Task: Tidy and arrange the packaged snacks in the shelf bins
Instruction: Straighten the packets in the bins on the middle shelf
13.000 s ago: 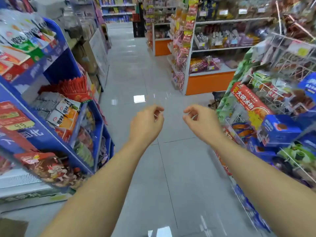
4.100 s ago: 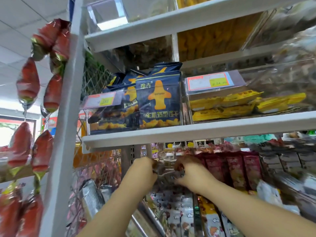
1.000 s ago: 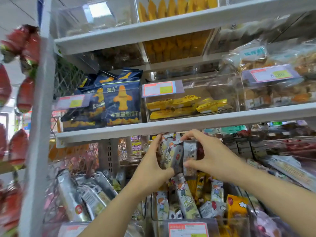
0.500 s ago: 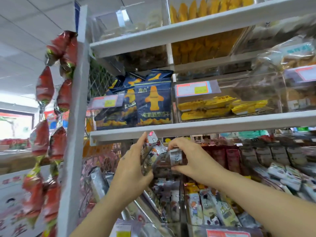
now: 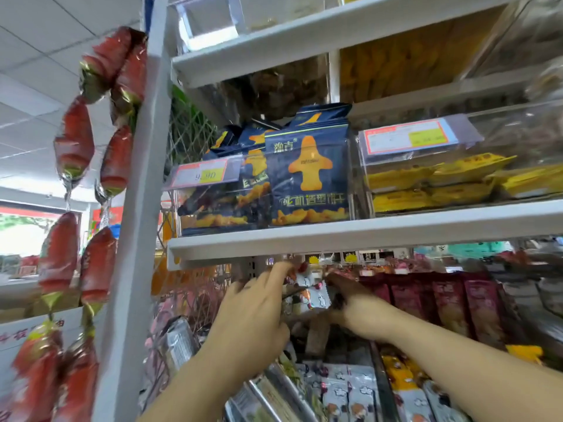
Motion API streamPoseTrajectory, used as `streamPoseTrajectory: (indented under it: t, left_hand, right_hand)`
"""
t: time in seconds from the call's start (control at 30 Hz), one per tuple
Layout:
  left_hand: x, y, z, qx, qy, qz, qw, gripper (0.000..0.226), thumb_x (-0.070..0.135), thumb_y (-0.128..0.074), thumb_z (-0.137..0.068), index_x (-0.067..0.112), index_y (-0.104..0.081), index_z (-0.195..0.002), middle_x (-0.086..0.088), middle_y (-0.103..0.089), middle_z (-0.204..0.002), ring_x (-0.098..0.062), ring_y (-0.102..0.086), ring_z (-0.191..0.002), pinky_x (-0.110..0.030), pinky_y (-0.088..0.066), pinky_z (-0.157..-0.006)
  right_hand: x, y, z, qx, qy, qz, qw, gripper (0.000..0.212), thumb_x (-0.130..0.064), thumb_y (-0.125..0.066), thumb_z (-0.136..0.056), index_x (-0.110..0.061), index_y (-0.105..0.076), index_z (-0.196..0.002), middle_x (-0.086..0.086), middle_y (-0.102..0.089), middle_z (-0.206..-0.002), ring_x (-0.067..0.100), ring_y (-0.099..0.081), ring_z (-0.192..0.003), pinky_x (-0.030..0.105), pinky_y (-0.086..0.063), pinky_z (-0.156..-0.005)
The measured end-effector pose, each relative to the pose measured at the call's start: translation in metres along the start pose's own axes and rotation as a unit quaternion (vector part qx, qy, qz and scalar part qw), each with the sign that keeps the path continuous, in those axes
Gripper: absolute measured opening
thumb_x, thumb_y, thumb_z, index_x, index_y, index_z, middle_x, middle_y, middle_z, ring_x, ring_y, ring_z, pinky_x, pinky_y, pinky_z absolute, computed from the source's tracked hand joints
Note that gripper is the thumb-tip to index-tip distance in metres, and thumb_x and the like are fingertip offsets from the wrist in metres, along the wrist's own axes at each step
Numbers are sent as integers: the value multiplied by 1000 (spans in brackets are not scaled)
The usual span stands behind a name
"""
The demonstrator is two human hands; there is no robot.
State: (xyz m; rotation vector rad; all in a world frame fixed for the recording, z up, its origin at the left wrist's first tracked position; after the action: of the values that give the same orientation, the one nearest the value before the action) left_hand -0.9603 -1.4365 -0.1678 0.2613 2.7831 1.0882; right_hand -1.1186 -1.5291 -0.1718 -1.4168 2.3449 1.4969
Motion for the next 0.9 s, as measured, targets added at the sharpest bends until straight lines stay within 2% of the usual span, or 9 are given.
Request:
streamPoseTrajectory:
  t: [0.1, 0.17, 0.3, 0.37, 0.47, 0.57, 0.63, 0.77, 0.9]
  left_hand:
    - [1, -3, -8, -58, 23, -38, 997, 66, 22, -52, -88, 30, -8, -136, 7, -46, -105, -19, -50, -107, -39, -30, -103]
    - [3, -10, -14, -125, 35, -60, 990, 62, 21, -52, -90, 27, -13, -138, 3, -49, -112, -22, -49, -112, -44, -30, -105]
    - [-1, -25, -22, -213, 53, -74, 973, 57, 20, -55, -91, 18, -25, -139, -3, -54, -122, -25, -52, -113, -50, -32, -106]
    - [-2, -28, -27, -217, 60, -76, 971, 60, 16, -54, -89, 19, -23, -141, -5, -57, -119, -28, -55, -108, -47, -40, -99]
    - [-2, -31, -31, -211, 65, -85, 972, 57, 9, -51, -88, 24, -31, -140, -5, -59, -113, -28, -58, -100, -42, -47, -89]
    - [-2, -36, -32, -195, 76, -122, 970, 50, 2, -46, -89, 20, -40, -135, -8, -59, -112, -29, -60, -98, -39, -47, -82]
    - [-2, -40, -32, -203, 81, -141, 966, 45, 2, -44, -90, 18, -45, -132, -8, -59, -115, -28, -60, -101, -38, -45, -82]
    - [-6, -41, -31, -246, 96, -100, 959, 44, 7, -44, -92, 20, -49, -133, -4, -59, -123, -26, -58, -105, -43, -45, -94]
    - [-3, -29, -27, -199, 85, -74, 973, 45, 9, -44, -93, 27, -48, -134, -3, -57, -127, -26, -56, -111, -44, -43, -96]
  right_hand:
    - [5, 2, 5, -44, -34, 47, 997, 30, -27, -52, -97, -14, -55, -124, 5, -59, -122, 21, -55, -112, 24, -42, -83]
    - [10, 6, 4, -58, -46, 73, 995, 20, -28, -55, -94, -18, -61, -111, 3, -62, -110, 21, -58, -102, 23, -43, -73]
    - [13, 12, 10, -67, -96, 163, 980, 40, -35, -66, -85, -21, -50, -119, 1, -58, -106, 17, -56, -93, 24, -46, -69]
    - [14, 14, 13, -57, -92, 164, 980, 38, -39, -71, -81, -23, -48, -107, -1, -57, -100, 16, -56, -88, 22, -43, -61]
    - [12, 17, 15, -46, -92, 189, 977, 34, -43, -72, -78, -21, -55, -97, 0, -61, -97, 16, -59, -87, 27, -47, -66]
    - [12, 13, 15, -30, -94, 194, 976, 36, -47, -72, -77, -19, -57, -95, -1, -59, -91, 15, -58, -84, 28, -47, -65]
    - [12, 7, 15, -60, -103, 206, 971, 34, -49, -68, -80, -19, -55, -91, -3, -56, -85, 15, -56, -81, 26, -43, -61]
    - [17, 9, 13, -120, -124, 207, 963, 36, -48, -62, -86, -17, -65, -105, -1, -63, -92, 14, -55, -81, 23, -41, -60]
    - [13, 15, 17, -104, -120, 171, 972, 37, -42, -62, -87, -20, -60, -117, -2, -61, -106, 13, -55, -92, 24, -46, -74]
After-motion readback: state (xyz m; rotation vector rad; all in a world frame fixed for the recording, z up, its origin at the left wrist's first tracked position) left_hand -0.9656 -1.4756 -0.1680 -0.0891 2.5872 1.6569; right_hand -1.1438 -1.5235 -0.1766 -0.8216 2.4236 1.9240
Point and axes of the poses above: each hand's wrist, its own z-axis away from the middle knuckle, its own y-axis out of the back of the hand, x = y × z, the point moved 2 cm from there along -z, towards the middle knuckle
